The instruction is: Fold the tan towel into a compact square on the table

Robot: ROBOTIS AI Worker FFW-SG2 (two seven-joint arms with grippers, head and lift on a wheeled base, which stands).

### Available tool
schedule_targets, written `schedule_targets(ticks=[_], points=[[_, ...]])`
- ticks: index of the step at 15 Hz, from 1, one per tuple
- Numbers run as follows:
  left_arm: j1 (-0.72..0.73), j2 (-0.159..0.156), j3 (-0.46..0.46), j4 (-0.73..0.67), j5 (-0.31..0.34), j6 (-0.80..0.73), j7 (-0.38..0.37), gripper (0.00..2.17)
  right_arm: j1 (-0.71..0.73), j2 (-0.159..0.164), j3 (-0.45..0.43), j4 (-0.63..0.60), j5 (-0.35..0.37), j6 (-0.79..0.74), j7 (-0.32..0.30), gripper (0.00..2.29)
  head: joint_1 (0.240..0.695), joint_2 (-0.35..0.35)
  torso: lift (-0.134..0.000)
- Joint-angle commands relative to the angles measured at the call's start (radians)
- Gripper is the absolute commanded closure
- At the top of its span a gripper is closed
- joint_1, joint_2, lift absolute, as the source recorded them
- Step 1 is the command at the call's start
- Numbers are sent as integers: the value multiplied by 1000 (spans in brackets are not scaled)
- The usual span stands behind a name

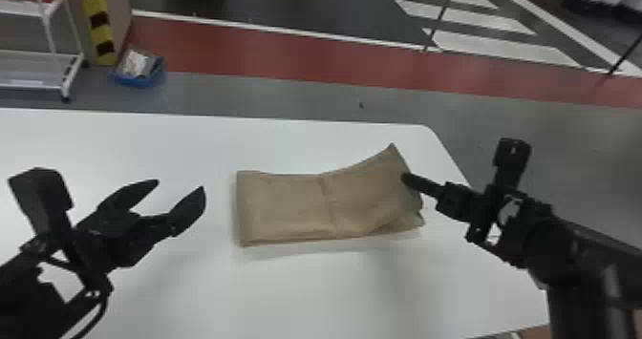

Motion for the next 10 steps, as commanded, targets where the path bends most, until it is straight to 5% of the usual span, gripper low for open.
schedule_targets(ticks=[1, 3, 10], points=[[5, 4, 3, -2, 0, -3, -2, 39, -19, -3, 28, 76, 34, 2, 3, 1166, 695, -311, -123], [5, 2, 2, -5, 0, 0, -2, 39, -33, 0, 37, 105, 63, 23, -3, 36, 695, -310, -123], [11, 9, 5, -14, 5, 4, 3, 39, 34, 0, -18, 45, 114, -115, -20, 63, 695, -342, -123]])
